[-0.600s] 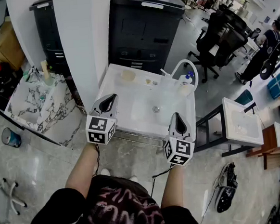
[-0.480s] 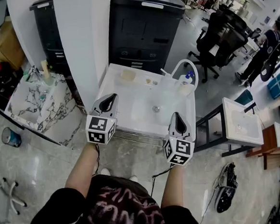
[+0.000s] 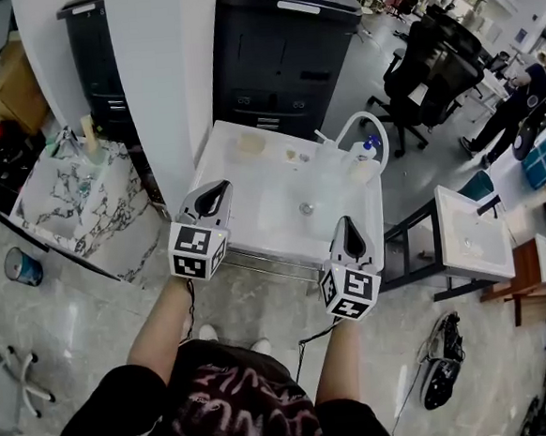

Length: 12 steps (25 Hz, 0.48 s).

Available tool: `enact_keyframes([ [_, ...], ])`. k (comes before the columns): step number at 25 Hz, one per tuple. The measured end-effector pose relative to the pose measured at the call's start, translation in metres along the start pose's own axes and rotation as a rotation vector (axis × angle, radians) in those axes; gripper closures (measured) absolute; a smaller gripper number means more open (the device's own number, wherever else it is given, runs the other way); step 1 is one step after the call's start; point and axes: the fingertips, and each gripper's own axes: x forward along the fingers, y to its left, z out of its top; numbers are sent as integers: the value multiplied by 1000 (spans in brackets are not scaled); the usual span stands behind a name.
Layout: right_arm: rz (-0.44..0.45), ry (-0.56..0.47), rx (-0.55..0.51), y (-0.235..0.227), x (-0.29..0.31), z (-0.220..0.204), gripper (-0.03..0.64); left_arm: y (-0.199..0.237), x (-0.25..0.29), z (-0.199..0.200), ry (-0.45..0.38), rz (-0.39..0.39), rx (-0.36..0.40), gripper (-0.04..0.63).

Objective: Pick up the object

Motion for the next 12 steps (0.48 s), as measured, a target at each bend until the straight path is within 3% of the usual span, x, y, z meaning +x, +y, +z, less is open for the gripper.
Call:
enact_keyframes([
  [12, -29, -8, -15, 28, 5, 9, 601, 29, -9, -2, -8, -21, -8, 581],
])
